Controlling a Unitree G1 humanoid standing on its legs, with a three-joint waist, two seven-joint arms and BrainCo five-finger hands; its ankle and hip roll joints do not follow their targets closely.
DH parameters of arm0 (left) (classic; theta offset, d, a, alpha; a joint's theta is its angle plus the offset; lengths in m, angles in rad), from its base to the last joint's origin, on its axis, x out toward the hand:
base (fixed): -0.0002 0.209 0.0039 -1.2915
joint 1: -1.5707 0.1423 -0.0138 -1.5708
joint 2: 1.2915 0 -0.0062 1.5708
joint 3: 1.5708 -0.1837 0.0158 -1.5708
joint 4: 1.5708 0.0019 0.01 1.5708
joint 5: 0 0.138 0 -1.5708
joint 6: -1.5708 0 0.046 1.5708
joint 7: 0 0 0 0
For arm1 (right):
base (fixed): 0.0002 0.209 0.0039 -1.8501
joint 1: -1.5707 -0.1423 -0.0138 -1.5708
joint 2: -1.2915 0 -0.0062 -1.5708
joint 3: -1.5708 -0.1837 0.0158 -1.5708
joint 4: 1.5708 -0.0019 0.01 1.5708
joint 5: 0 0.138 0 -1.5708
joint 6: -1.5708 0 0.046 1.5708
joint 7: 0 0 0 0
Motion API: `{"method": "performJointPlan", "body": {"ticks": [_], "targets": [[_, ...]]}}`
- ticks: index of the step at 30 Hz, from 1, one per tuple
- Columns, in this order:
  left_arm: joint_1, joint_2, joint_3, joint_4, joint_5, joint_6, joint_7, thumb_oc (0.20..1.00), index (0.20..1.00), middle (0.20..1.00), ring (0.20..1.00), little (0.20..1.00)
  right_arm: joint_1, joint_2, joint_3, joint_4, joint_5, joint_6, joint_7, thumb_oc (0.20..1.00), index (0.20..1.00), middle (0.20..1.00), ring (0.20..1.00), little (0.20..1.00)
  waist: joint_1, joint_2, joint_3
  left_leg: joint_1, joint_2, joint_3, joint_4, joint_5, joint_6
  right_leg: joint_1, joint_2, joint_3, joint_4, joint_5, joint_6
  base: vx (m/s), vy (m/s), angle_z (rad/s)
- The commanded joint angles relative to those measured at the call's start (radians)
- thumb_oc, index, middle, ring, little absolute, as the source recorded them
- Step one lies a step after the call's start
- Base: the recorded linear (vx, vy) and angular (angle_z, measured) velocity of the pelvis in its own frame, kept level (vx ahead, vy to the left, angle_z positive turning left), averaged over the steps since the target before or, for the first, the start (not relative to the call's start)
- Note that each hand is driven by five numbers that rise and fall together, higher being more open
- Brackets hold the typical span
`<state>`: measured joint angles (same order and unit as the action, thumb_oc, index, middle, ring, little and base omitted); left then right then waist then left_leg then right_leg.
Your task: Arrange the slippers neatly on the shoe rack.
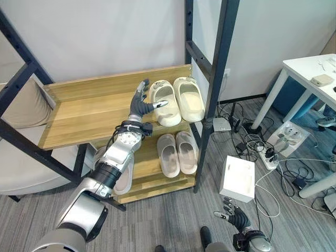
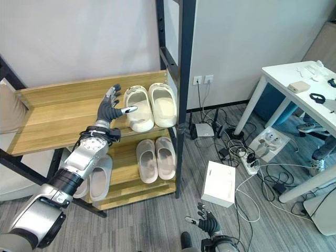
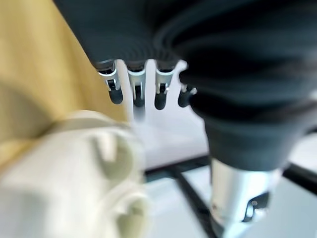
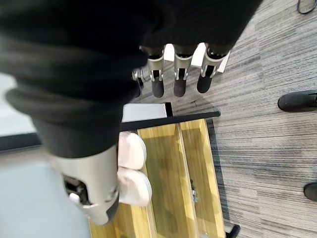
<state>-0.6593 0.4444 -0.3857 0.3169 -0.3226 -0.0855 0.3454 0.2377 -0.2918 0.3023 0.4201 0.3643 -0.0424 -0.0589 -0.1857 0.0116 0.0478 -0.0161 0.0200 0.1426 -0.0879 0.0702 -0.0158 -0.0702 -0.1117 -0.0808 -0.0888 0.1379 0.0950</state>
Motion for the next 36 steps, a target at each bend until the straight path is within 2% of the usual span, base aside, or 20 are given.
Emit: {"method": "performJointPlan", "body": {"ticks": [1, 2, 4, 6, 7, 8, 11, 12, 13, 15, 17, 20, 23, 24, 27, 31, 36], "targets": [[-0.07, 0.015, 0.062, -0.022, 0.086, -0.088, 0.046, 1.0, 1.0, 1.0, 1.0, 1.0, -0.047, 0.008, -0.018, -0.007, 0.008, -0.061, -0.002, 1.0, 1.0, 1.0, 1.0, 1.0, 0.015, -0.005, 0.027, 0.059, -0.018, -0.022, 0.001, -0.172, 0.021, 0.089, 0.014, -0.035, 0.002, -0.177, 0.028, -0.04, 0.012, 0.13], [0.024, 0.021, 0.073, -0.248, -0.039, -0.184, -0.046, 1.0, 1.0, 1.0, 1.0, 1.0, -0.057, 0.009, -0.019, -0.007, 0.014, -0.06, 0.004, 1.0, 1.0, 1.0, 1.0, 1.0, 0.03, -0.014, 0.02, 0.058, -0.017, -0.03, 0.001, -0.173, 0.02, 0.093, 0.015, -0.044, 0.002, -0.178, 0.028, -0.03, 0.016, 0.16], [0.07, 0.006, 0.064, -0.348, -0.193, -0.218, -0.164, 1.0, 1.0, 1.0, 1.0, 1.0, -0.044, 0.011, -0.017, -0.012, 0.017, -0.055, 0.021, 1.0, 1.0, 1.0, 1.0, 1.0, 0.036, -0.017, 0.011, 0.06, -0.016, -0.029, 0.001, -0.175, 0.02, 0.096, 0.015, -0.045, 0.002, -0.178, 0.028, -0.02, 0.016, 0.05], [0.112, 0.012, 0.014, -0.452, -0.259, -0.201, -0.255, 1.0, 1.0, 1.0, 1.0, 1.0, -0.041, 0.017, -0.021, -0.001, 0.017, -0.045, 0.031, 1.0, 1.0, 1.0, 1.0, 1.0, 0.044, -0.02, 0.006, 0.061, -0.016, -0.034, 0.001, -0.175, 0.02, 0.099, 0.015, -0.049, 0.002, -0.178, 0.027, -0.03, 0.01, 0.18], [0.176, 0.045, -0.07, -0.577, -0.309, -0.156, -0.404, 1.0, 1.0, 1.0, 1.0, 1.0, -0.043, 0.03, -0.02, 0.013, 0.015, -0.035, 0.049, 1.0, 1.0, 1.0, 1.0, 1.0, 0.054, -0.021, 0.003, 0.063, -0.015, -0.038, 0.001, -0.178, 0.022, 0.102, 0.015, -0.054, 0.002, -0.18, 0.027, -0.05, 0.016, 0.07], [0.194, 0.062, -0.114, -0.604, -0.331, -0.13, -0.465, 1.0, 1.0, 1.0, 1.0, 1.0, -0.044, 0.027, -0.018, 0.014, 0.01, -0.032, 0.058, 1.0, 1.0, 1.0, 1.0, 1.0, 0.057, -0.021, 0.002, 0.065, -0.015, -0.039, 0.001, -0.179, 0.023, 0.104, 0.016, -0.055, 0.002, -0.18, 0.027, -0.05, 0.019, -0.07], [0.218, 0.114, -0.202, -0.623, -0.338, -0.079, -0.571, 1.0, 1.0, 1.0, 1.0, 1.0, -0.042, 0.02, -0.013, 0.014, 0.0, -0.029, 0.075, 1.0, 1.0, 1.0, 1.0, 1.0, 0.059, -0.019, 0.001, 0.07, -0.015, -0.038, 0.001, -0.18, 0.023, 0.108, 0.017, -0.054, 0.002, -0.181, 0.028, -0.01, 0.004, -0.01], [0.24, 0.112, -0.233, -0.611, -0.353, -0.062, -0.603, 1.0, 1.0, 1.0, 1.0, 1.0, -0.043, 0.017, -0.012, 0.012, -0.003, -0.026, 0.08, 1.0, 1.0, 1.0, 1.0, 1.0, 0.058, -0.018, 0.001, 0.071, -0.015, -0.038, 0.001, -0.181, 0.023, 0.109, 0.018, -0.054, 0.002, -0.181, 0.028, -0.04, 0.014, -0.02], [0.331, 0.091, -0.26, -0.545, -0.381, -0.032, -0.639, 1.0, 1.0, 1.0, 1.0, 1.0, -0.051, 0.009, -0.012, 0.012, -0.008, -0.024, 0.082, 1.0, 1.0, 1.0, 1.0, 1.0, 0.058, -0.016, 0.002, 0.074, -0.015, -0.036, 0.001, -0.181, 0.026, 0.111, 0.018, -0.052, 0.002, -0.181, 0.027, -0.04, 0.013, -0.02], [0.366, 0.086, -0.27, -0.513, -0.367, -0.023, -0.643, 1.0, 1.0, 1.0, 1.0, 1.0, -0.051, 0.005, -0.015, 0.01, -0.008, -0.023, 0.082, 1.0, 1.0, 1.0, 1.0, 1.0, 0.059, -0.016, 0.002, 0.076, -0.015, -0.035, 0.001, -0.182, 0.026, 0.112, 0.019, -0.05, 0.002, -0.181, 0.026, -0.02, 0.006, -0.06], [0.467, 0.073, -0.282, -0.401, -0.305, -0.001, -0.646, 1.0, 1.0, 1.0, 1.0, 1.0, -0.068, 0.003, -0.019, 0.027, -0.005, -0.024, 0.075, 1.0, 1.0, 1.0, 1.0, 1.0, 0.061, -0.015, 0.006, 0.082, -0.014, -0.033, 0.001, -0.182, 0.028, 0.116, 0.021, -0.043, 0.002, -0.182, 0.023, -0.03, 0.004, -0.1], [0.53, 0.054, -0.263, -0.329, -0.274, 0.002, -0.632, 1.0, 1.0, 1.0, 1.0, 1.0, -0.073, 0.004, -0.021, 0.031, 0.0, -0.025, 0.071, 1.0, 1.0, 1.0, 1.0, 1.0, 0.063, -0.014, 0.008, 0.084, -0.014, -0.032, 0.001, -0.18, 0.03, 0.118, 0.022, -0.041, 0.002, -0.183, 0.02, -0.01, 0.0, -0.01], [0.614, 0.009, -0.21, -0.221, -0.221, 0.0, -0.566, 1.0, 1.0, 1.0, 1.0, 1.0, -0.084, 0.011, -0.024, 0.041, 0.012, -0.03, 0.059, 1.0, 1.0, 1.0, 1.0, 1.0, 0.067, -0.017, 0.012, 0.087, -0.012, -0.033, 0.001, -0.178, 0.031, 0.121, 0.023, -0.041, 0.002, -0.184, 0.015, -0.01, -0.005, 0.0], [0.652, -0.032, -0.163, -0.134, -0.177, 0.001, -0.508, 1.0, 1.0, 1.0, 1.0, 1.0, -0.09, 0.013, -0.032, 0.042, 0.019, -0.035, 0.043, 1.0, 1.0, 1.0, 1.0, 1.0, 0.071, -0.02, 0.013, 0.087, -0.012, -0.035, 0.001, -0.176, 0.033, 0.122, 0.024, -0.04, 0.002, -0.185, 0.012, -0.04, -0.021, 0.03], [0.671, -0.083, -0.117, -0.03, -0.126, -0.004, -0.44, 1.0, 1.0, 1.0, 1.0, 1.0, -0.093, 0.019, -0.037, 0.048, 0.021, -0.04, 0.029, 1.0, 1.0, 1.0, 1.0, 1.0, 0.074, -0.023, 0.013, 0.087, -0.011, -0.038, 0.001, -0.173, 0.033, 0.124, 0.024, -0.044, 0.002, -0.187, 0.009, -0.01, -0.006, 0.02], [0.663, -0.193, 0.004, 0.246, -0.034, -0.008, -0.267, 1.0, 1.0, 1.0, 1.0, 1.0, -0.104, 0.035, -0.078, 0.088, 0.01, -0.054, -0.039, 1.0, 1.0, 1.0, 1.0, 1.0, 0.083, -0.035, 0.017, 0.084, -0.012, -0.049, 0.001, -0.166, 0.033, 0.126, 0.026, -0.051, 0.002, -0.19, 0.001, -0.02, -0.027, 0.04], [0.66, -0.212, 0.036, 0.31, -0.027, -0.009, -0.234, 1.0, 1.0, 1.0, 1.0, 1.0, -0.103, 0.037, -0.089, 0.101, 0.01, -0.055, -0.055, 1.0, 1.0, 1.0, 1.0, 1.0, 0.085, -0.037, 0.019, 0.082, -0.011, -0.049, 0.001, -0.164, 0.032, 0.126, 0.026, -0.052, 0.002, -0.189, 0.0, 0.0, 0.0, 0.0]]}}
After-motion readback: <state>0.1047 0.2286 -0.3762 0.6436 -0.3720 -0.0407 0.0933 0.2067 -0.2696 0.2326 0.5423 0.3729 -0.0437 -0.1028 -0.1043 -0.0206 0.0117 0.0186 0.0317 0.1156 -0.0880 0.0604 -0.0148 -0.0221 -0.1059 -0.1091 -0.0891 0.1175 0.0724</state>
